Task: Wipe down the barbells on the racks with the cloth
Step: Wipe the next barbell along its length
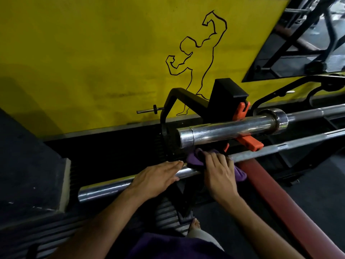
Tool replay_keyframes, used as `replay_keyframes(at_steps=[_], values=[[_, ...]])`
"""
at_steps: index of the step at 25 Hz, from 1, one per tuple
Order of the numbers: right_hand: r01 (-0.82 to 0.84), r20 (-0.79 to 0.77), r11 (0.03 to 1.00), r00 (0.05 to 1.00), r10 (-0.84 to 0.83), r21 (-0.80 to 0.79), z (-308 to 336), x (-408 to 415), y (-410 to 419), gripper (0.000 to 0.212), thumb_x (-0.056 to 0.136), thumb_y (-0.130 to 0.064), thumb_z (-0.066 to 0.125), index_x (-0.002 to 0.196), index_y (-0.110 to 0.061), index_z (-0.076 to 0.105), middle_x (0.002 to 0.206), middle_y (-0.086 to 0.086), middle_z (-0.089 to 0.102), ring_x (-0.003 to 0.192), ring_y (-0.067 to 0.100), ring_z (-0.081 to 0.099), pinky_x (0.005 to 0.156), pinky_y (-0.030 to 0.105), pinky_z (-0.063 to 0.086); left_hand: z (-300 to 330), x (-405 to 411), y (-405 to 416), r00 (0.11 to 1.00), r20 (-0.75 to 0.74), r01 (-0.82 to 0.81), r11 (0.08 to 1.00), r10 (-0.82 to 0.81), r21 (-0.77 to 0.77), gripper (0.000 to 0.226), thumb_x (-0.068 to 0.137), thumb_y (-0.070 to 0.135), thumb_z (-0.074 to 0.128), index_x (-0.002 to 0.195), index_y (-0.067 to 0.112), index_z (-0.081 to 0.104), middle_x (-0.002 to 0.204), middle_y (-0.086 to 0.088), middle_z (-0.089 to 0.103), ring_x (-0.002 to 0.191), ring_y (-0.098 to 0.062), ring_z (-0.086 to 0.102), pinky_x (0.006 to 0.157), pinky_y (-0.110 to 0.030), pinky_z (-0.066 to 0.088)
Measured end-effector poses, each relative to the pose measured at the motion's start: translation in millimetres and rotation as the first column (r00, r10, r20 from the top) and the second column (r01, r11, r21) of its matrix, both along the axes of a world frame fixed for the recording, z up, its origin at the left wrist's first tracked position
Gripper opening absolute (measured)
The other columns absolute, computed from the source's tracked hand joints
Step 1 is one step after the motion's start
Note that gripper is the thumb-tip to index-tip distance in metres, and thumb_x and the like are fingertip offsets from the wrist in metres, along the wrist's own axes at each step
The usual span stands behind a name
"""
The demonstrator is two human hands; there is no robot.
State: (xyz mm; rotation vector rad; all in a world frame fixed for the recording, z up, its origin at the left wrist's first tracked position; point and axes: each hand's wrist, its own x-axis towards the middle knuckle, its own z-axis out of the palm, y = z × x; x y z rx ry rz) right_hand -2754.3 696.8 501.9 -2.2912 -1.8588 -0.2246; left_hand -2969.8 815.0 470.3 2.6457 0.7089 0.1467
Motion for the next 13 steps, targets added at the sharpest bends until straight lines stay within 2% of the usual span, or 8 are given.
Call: replay_keyframes(at_steps=[2, 5, 8, 10, 11, 12, 13], values=[[0.039, -0.071, 0.994, 0.997, -0.031, 0.103, -7.2, -3.8, -17.0, 0.056, 0.076, -0.015, 0.058, 0.131, -0.008, 0.054, 0.118, 0.007, 0.059, 0.097, 0.029, 0.05, 0.081, 0.042, 0.036, 0.7, 1.4, 2.3, 1.0, -0.015, 0.021, 1.0, -0.021, -0.022, 0.071, 0.096, 0.059, 0.019, 0.157, 0.026, 0.036, 0.159, 0.01, 0.039, 0.142, -0.011, 0.044, 0.115, -0.022, 0.027], [0.164, -0.247, 0.976, 0.961, -0.124, 0.146, -16.4, -17.8, -27.0, 0.055, 0.075, -0.013, 0.052, 0.13, -0.007, 0.052, 0.119, 0.009, 0.06, 0.095, 0.029, 0.049, 0.08, 0.039, 0.037, -2.7, -0.2, 4.4, 0.999, -0.028, 0.027, 0.999, -0.028, -0.046, 0.072, 0.096, 0.063, 0.016, 0.159, 0.032, 0.029, 0.162, 0.013, 0.032, 0.145, -0.009, 0.039, 0.118, -0.025, 0.033], [0.329, -0.491, 0.93, 0.845, -0.213, 0.162, -27.4, -30.5, -37.5, 0.046, 0.084, -0.008, 0.047, 0.129, -0.006, 0.05, 0.112, 0.008, 0.058, 0.1, 0.026, 0.048, 0.088, 0.035, 0.039, -4.6, 0.0, 5.3, 0.999, -0.034, 0.026, 0.998, -0.028, -0.054, 0.073, 0.094, 0.067, 0.013, 0.159, 0.037, 0.022, 0.164, 0.017, 0.027, 0.146, -0.009, 0.038, 0.117, -0.031, 0.037], [0.381, -0.615, 0.904, 0.765, -0.191, 0.193, -28.8, -37.4, -43.6, 0.038, 0.09, -0.005, 0.046, 0.128, -0.01, 0.05, 0.113, 0.002, 0.057, 0.102, 0.019, 0.05, 0.091, 0.026, 0.04, -2.6, -0.2, 5.9, 0.999, -0.033, 0.027, 0.998, -0.029, -0.058, 0.073, 0.094, 0.067, 0.012, 0.159, 0.038, 0.021, 0.164, 0.018, 0.026, 0.146, -0.009, 0.036, 0.117, -0.032, 0.038], [0.435, -0.704, 0.88, 0.685, -0.185, 0.192, -24.3, -44.1, -46.3, 0.033, 0.094, -0.004, 0.045, 0.123, -0.016, 0.052, 0.11, -0.003, 0.058, 0.099, 0.015, 0.052, 0.088, 0.018, 0.04, -0.6, -0.4, 5.6, 0.999, -0.031, 0.027, 0.998, -0.028, -0.059, 0.072, 0.094, 0.067, 0.014, 0.159, 0.037, 0.023, 0.163, 0.017, 0.027, 0.146, -0.009, 0.037, 0.117, -0.031, 0.038], [0.508, -0.804, 0.849, 0.561, -0.198, 0.145, -25.0, -49.9, -48.8, 0.029, 0.097, -0.003, 0.045, 0.117, -0.022, 0.053, 0.105, -0.006, 0.061, 0.096, 0.013, 0.057, 0.083, 0.013, 0.041, 1.4, -0.8, 5.5, 0.999, -0.024, 0.027, 0.998, -0.028, -0.057, 0.07, 0.096, 0.065, 0.018, 0.159, 0.036, 0.025, 0.163, 0.016, 0.029, 0.145, -0.009, 0.039, 0.116, -0.031, 0.039], [0.588, -0.895, 0.806, 0.396, -0.205, 0.075, -23.5, -57.1, -49.6, 0.028, 0.099, -0.004, 0.046, 0.113, -0.026, 0.055, 0.103, -0.006, 0.065, 0.094, 0.013, 0.061, 0.081, 0.014, 0.043, 3.7, -0.9, 5.1, 0.999, -0.03, 0.026, 0.998, -0.028, -0.065, 0.066, 0.1, 0.063, 0.024, 0.159, 0.035, 0.026, 0.163, 0.015, 0.029, 0.145, -0.01, 0.039, 0.116, -0.03, 0.039]])
